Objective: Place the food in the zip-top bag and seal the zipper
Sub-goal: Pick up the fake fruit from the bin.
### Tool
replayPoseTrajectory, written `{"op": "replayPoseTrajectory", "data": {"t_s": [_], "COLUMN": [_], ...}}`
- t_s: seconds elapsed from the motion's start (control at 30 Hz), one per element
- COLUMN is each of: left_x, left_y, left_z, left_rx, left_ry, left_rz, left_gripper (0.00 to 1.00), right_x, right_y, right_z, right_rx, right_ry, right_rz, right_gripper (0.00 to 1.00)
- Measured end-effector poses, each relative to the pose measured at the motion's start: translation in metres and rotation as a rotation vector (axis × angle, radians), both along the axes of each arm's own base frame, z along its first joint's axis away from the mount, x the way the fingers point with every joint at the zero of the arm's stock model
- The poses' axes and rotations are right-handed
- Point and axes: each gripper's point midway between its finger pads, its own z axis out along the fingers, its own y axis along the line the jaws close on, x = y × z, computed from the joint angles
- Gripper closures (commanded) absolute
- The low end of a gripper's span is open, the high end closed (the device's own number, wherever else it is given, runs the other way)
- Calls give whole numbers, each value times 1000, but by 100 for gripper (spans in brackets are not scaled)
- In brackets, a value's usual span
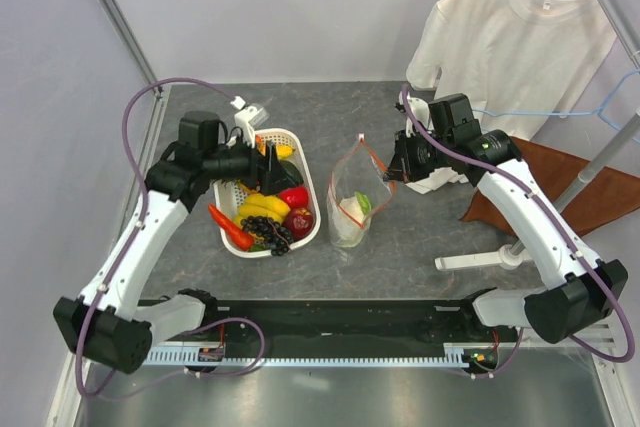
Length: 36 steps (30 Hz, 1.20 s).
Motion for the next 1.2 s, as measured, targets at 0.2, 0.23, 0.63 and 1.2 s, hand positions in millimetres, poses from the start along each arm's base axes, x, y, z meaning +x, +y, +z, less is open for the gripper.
{"op": "replayPoseTrajectory", "data": {"t_s": [0.2,0.23,0.63,1.2], "left_x": [-28,-30,-34,-18], "left_y": [15,16,-11,-11], "left_z": [-12,-21,-117,-155], "left_rx": [75,95,373,579], "left_ry": [-255,-282,-237,-262], "left_rz": [-183,-226,-449,-422], "left_gripper": [7,7,6,39], "right_x": [1,1,2,1], "right_y": [1,1,4,8], "right_z": [1,1,3,6], "right_rx": [3,3,24,51], "right_ry": [-6,-6,-6,-4], "right_rz": [0,0,2,15], "right_gripper": [100,100,100,100]}}
